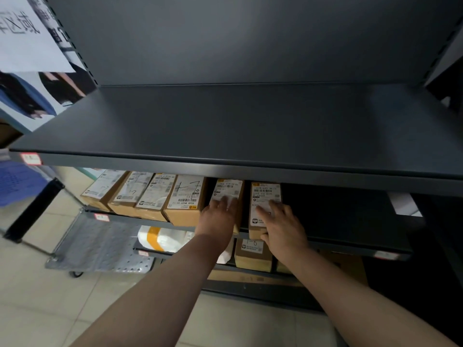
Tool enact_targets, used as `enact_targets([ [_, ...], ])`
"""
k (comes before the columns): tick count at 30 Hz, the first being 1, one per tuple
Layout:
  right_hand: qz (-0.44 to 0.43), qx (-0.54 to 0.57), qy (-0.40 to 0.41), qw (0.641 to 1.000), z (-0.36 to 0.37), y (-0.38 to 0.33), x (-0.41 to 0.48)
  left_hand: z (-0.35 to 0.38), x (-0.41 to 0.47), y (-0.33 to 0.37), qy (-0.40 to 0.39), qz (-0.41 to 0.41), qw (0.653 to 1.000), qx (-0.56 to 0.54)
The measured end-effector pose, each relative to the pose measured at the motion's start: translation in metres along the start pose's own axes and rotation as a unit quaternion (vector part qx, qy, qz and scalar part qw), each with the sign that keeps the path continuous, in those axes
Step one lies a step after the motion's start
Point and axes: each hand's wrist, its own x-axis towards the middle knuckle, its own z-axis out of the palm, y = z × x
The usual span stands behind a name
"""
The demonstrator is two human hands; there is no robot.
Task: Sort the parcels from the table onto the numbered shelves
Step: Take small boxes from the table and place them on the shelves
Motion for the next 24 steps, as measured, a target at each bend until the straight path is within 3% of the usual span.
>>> enact_targets([
  [11,0.026,0.019,-0.066,0.997,-0.006,-0.009,0.010,-0.003,0.014,-0.004,-0.054,0.013,0.998,-0.006],
  [15,0.056,0.042,-0.032,0.997,-0.005,-0.010,-0.014,-0.003,0.005,-0.005,-0.063,0.008,0.998,-0.026],
  [18,0.098,0.036,-0.006,0.995,-0.004,-0.016,-0.040,-0.002,-0.009,-0.007,-0.024,0.071,0.997,-0.030],
  [24,0.227,0.051,-0.053,0.971,-0.004,-0.049,-0.105,-0.010,-0.039,-0.005,-0.012,0.231,0.971,-0.057],
])
